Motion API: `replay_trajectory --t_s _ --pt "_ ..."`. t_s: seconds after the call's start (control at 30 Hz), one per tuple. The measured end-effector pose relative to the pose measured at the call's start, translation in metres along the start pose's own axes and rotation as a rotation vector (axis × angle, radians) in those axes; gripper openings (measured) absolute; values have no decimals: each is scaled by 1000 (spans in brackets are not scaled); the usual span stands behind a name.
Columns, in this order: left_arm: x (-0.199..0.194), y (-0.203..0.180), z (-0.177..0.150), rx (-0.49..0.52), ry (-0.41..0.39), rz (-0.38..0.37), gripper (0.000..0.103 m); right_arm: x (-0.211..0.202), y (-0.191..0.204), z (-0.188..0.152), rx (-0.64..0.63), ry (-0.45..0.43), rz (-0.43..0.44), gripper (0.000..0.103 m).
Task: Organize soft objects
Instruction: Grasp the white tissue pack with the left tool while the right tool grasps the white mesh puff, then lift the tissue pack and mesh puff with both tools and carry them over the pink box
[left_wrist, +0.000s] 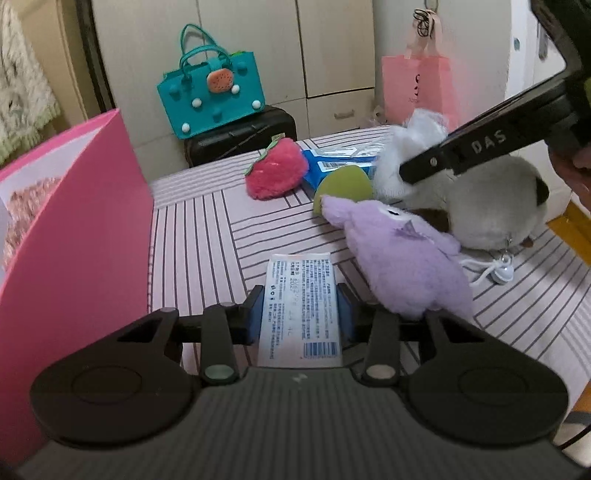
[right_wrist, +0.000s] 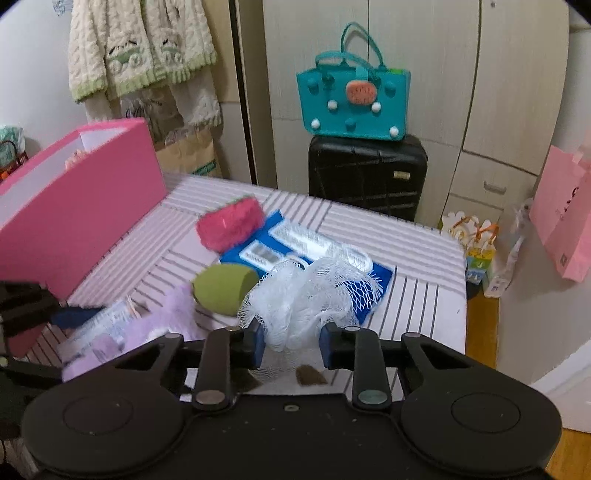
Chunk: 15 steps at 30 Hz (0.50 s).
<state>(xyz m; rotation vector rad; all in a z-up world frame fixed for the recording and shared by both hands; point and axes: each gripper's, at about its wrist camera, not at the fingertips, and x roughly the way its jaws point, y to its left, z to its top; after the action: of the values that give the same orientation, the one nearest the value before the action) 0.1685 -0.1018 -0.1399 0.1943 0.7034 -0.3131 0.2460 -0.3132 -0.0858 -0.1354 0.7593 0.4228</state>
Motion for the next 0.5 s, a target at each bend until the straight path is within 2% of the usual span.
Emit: replay_trajectory --t_s 0.2,0.37,0.5 --pt "-5 -4 0 13 19 34 38 -17 7 9 -7 -53 23 32" --pt "-15 0 0 -17 38 -4 38 -28 13 7 23 -72 66 33" --pt "-28 4 2 -23 21 -12 38 -34 17 5 44 -76 107 33"
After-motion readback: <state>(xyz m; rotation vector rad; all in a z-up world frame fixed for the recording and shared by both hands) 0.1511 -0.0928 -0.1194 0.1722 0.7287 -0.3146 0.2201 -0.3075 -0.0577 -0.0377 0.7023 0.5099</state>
